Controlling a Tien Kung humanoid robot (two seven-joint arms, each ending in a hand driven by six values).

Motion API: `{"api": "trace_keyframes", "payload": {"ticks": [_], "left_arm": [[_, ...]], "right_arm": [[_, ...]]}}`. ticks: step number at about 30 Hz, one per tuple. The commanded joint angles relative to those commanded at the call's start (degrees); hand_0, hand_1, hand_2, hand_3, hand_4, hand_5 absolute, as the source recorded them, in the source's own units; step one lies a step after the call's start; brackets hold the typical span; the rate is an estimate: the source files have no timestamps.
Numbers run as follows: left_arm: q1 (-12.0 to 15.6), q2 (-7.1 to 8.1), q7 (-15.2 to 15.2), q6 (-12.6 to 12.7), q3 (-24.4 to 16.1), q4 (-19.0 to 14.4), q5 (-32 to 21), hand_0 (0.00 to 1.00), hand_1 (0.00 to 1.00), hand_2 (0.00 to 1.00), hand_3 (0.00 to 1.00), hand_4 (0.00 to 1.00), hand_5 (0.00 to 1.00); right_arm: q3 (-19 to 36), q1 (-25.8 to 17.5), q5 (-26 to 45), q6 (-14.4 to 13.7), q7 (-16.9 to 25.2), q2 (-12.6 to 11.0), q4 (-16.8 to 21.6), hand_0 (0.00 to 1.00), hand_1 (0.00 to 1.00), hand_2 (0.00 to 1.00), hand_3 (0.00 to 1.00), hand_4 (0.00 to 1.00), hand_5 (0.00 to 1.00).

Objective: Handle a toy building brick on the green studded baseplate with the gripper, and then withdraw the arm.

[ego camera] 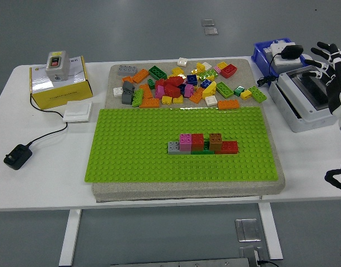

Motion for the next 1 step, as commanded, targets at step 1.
{"api": "trace_keyframes", "payload": {"ticks": [1], "left_arm": [[-0.1,-0.02,-0.1,0.0,0.0,0.0,-0.1,0.69,0.68,0.628,0.636,0.112,0.679]], "right_arm": [[0.0,0.0,0.0,0.0,0.0,0.1,0.0,0.456,0.639,0.748,0.733,0.613,0.766]]}}
